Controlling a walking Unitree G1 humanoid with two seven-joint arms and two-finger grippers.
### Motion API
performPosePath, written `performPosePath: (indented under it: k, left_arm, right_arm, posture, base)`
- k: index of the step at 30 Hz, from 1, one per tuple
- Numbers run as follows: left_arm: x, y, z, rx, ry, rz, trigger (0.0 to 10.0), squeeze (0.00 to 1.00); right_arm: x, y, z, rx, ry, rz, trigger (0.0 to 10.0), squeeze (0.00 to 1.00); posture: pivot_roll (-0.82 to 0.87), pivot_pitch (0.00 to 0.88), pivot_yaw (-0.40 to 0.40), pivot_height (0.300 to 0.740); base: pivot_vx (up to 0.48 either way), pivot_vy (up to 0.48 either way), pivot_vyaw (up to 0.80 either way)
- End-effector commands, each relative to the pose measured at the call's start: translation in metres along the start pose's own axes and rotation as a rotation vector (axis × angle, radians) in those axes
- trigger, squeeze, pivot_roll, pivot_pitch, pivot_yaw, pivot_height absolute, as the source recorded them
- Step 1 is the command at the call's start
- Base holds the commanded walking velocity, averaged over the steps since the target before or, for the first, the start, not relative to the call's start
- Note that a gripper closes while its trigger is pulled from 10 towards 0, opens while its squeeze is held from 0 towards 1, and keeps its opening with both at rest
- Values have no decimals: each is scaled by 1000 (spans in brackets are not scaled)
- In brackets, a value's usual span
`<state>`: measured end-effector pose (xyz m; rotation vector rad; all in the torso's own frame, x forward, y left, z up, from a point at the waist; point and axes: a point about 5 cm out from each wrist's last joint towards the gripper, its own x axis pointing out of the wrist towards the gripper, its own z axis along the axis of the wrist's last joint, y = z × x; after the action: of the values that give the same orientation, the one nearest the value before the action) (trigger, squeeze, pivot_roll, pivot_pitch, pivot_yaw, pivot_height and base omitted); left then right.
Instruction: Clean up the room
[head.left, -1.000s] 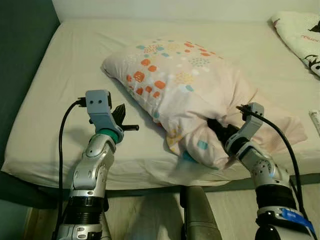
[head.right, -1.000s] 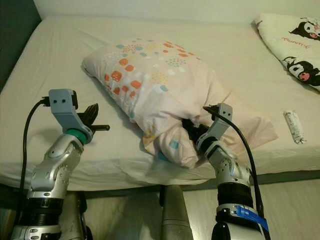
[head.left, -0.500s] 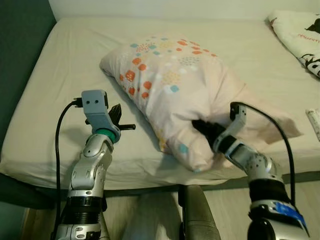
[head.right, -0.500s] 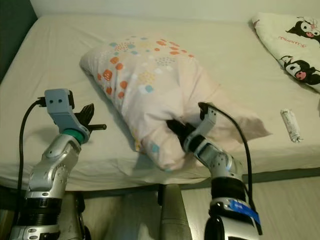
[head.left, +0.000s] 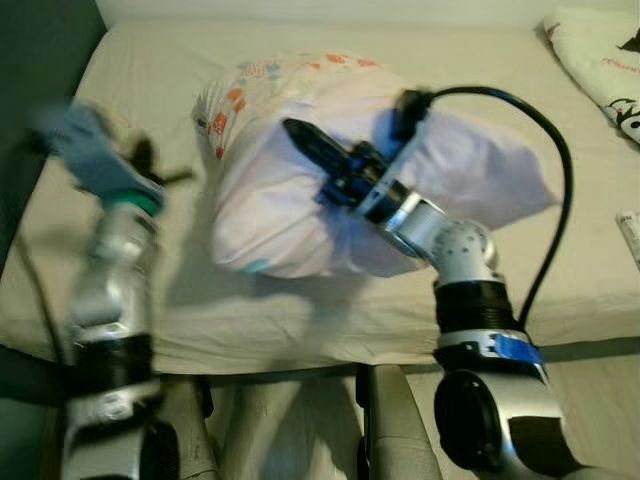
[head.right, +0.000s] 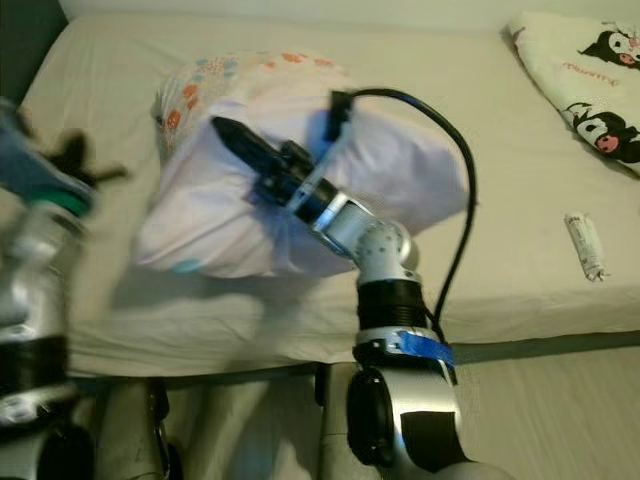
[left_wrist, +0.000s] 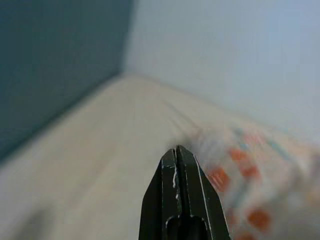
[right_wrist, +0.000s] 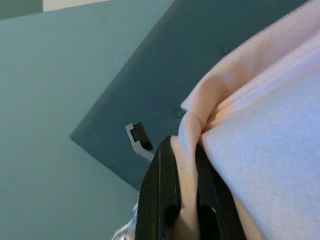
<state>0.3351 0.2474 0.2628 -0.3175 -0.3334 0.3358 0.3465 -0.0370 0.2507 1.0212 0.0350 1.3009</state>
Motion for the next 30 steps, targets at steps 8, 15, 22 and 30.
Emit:
performPosePath:
  k: [8,15,22,30]
  left_arm:
    - [18,38,116,-104,-353,112,10000,0]
    - [10,38,146,-93,-428,80,10000,0]
    - [6,22,100,-69,-267,21,10000,0]
    - [4,3,67,-38,-117,-80,10000,0]
  right_arm:
    - [58,47,-13,74,92,371,0,0]
    - [69,58,-53,258,154,554,0,0]
    - [22,-36,-120,146,329,-228,10000,0]
    - [-41,-81,-130,-139,407,-803,10000,894]
  posture:
    - [36,112,-53,546]
    - [61,116,-60,546]
    - [45,120,-58,546]
    - [21,110,-40,546]
  base:
    - [0,0,0]
    - [0,0,0]
    - [0,0,0]
    - [0,0,0]
